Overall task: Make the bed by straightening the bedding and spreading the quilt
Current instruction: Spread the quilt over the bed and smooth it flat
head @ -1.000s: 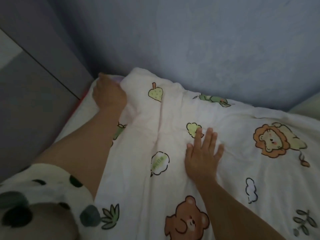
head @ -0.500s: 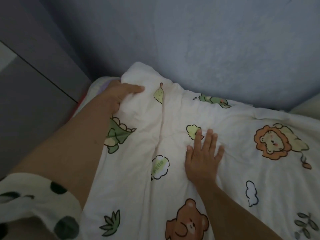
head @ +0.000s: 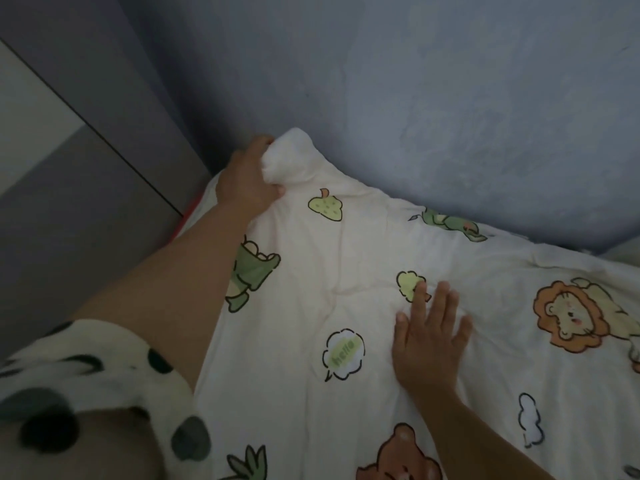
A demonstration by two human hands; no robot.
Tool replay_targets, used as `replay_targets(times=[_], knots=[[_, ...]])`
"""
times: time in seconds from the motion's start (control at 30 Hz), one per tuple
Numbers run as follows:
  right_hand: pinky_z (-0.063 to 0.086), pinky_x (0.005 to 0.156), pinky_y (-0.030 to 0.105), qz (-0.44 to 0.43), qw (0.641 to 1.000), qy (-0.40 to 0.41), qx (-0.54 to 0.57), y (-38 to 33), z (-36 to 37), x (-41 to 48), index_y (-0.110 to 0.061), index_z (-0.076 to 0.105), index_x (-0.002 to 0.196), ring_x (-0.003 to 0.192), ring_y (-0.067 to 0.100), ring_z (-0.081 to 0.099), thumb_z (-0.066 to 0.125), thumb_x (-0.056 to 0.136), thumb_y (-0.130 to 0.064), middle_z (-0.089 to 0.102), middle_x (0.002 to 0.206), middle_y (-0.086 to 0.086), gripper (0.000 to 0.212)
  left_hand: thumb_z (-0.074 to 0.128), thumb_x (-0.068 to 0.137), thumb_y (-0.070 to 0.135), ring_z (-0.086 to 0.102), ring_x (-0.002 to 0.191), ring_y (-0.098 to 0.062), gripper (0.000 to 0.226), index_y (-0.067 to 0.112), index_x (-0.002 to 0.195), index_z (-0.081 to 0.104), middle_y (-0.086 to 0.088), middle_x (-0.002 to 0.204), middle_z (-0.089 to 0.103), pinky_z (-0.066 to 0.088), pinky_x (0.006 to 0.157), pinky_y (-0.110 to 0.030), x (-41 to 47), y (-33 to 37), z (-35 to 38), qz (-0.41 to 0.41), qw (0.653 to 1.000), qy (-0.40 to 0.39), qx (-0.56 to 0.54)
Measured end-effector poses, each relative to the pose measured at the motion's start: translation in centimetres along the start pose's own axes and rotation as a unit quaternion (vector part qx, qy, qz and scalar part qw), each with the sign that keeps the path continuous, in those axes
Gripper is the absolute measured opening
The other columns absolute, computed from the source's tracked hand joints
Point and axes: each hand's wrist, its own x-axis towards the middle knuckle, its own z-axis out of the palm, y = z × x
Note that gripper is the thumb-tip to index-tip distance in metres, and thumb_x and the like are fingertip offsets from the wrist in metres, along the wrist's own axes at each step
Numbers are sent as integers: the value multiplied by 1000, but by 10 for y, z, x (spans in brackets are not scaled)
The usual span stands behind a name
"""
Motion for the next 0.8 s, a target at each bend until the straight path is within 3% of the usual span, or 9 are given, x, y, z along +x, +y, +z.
replay_targets(times=[0.17, 0.27, 0.33, 0.4, 0.47, 0.53, 0.63, 0.73, 0.8], knots=[[8, 117, 56, 4, 1000, -2, -9, -1, 2, 2, -21, 5, 154, 148, 28, 0, 16, 96, -46, 4, 161, 13, 64, 75, 77, 34, 54, 107, -37, 73, 27, 139, 37, -16, 125, 44, 43, 87, -36, 2, -14, 3, -26, 997, 8, 68], [9, 116, 56, 1, 1000, -2, -14, 0, 2, 3, -21, 6, 154, 148, 29, 1, 14, 96, -46, 4, 161, 13, 64, 72, 74, 38, 53, 110, -34, 76, 19, 139, 37, -14, 130, 44, 46, 93, -39, 6, -20, 2, -88, 996, -25, -22], [9, 116, 56, 1, 1000, -2, -18, 0, 2, 3, -20, 6, 154, 148, 30, 3, 13, 96, -46, 6, 161, 13, 65, 69, 62, 41, 56, 104, -27, 79, 13, 133, 47, -8, 124, 54, 47, 90, -39, 6, -18, -7, -196, 965, -48, -167], [9, 116, 56, 0, 1000, 1, -15, 0, 2, 3, -20, 9, 154, 148, 30, 5, 15, 96, -46, 8, 160, 14, 64, 64, 62, 39, 60, 92, -26, 57, 10, 111, 63, -10, 110, 65, 48, 87, -38, 3, -17, -15, -283, 903, -82, -312], [9, 116, 55, -1, 1000, 3, -12, 0, 0, 3, -19, 12, 154, 148, 31, 8, 17, 95, -46, 10, 160, 14, 64, 61, 64, 28, 59, 81, -25, 27, 13, 85, 64, -11, 96, 63, 47, 84, -37, -2, -18, -22, -315, 864, -111, -378], [10, 115, 55, -2, 1000, 4, -8, 0, -1, 3, -19, 14, 154, 147, 31, 9, 17, 95, -46, 12, 159, 15, 65, 63, 56, 22, 56, 84, -25, 27, 14, 82, 60, -10, 98, 57, 47, 86, -39, -8, -21, -24, -309, 849, -129, -409], [8, 115, 55, -7, 1000, -6, -12, 0, -1, 4, -21, 12, 154, 147, 30, 8, 14, 93, -48, 10, 160, 14, 66, 67, 62, 8, 57, 89, -23, 37, 15, 97, 56, -7, 103, 60, 51, 84, -35, -17, -21, -22, -253, 899, -112, -338], [0, 116, 55, 15, 998, -61, 21, -1, -9, 10, -29, 0, 153, 148, 25, -5, 17, 95, -48, -3, 161, 8, 63, 70, 70, -5, 52, 83, -18, 36, 23, 73, 47, 1, 85, 55, 46, 75, -30, -30, -19, -22, -160, 957, -15, -243], [0, 116, 56, 53, 993, -84, 67, -15, -24, 8, -29, -4, 153, 147, 23, -10, 31, 98, -39, -11, 161, 5, 65, 68, 74, -9, 56, 91, -16, 28, 18, 75, 59, 0, 93, 61, 47, 83, -26, -32, -23, -25, -96, 968, 3, -233]])
